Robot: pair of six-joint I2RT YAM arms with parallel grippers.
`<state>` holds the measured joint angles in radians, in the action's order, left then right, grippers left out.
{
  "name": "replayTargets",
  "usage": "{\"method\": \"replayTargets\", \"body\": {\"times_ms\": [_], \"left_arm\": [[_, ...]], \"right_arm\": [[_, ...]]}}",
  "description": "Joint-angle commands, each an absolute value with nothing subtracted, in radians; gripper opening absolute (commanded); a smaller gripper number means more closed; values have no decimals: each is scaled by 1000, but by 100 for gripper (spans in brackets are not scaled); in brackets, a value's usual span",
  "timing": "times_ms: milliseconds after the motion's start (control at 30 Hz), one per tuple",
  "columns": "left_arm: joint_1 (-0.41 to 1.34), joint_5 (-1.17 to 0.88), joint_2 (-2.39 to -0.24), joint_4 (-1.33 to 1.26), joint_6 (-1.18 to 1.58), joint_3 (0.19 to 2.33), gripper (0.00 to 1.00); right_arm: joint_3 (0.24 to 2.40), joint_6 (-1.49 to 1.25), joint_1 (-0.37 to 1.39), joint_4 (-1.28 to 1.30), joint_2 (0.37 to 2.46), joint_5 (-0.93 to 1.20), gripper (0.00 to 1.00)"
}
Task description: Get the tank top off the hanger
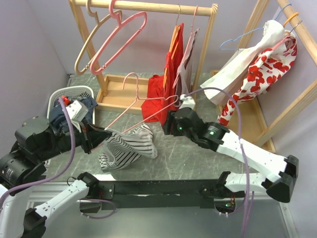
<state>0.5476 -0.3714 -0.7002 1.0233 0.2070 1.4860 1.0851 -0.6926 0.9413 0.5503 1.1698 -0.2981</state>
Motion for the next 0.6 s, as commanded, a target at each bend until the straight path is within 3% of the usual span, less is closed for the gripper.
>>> {"method": "replayTargets", "body": {"times_ms": [0,167,333,567], "left_arm": [[552,-393,-729,1028,135,1509,1],[552,-480,-750,1040,83,1477,1],[552,-564,-758,1055,51,1460,1],[552,-652,-781,1052,15,1442,1]], "right_arm": [[1110,-591,934,548,994,-509,64],[1127,-332,934,421,876,-445,79],[1202,-94,933,431,908,-191,82],[1262,29,933,465,925,57,87]]}}
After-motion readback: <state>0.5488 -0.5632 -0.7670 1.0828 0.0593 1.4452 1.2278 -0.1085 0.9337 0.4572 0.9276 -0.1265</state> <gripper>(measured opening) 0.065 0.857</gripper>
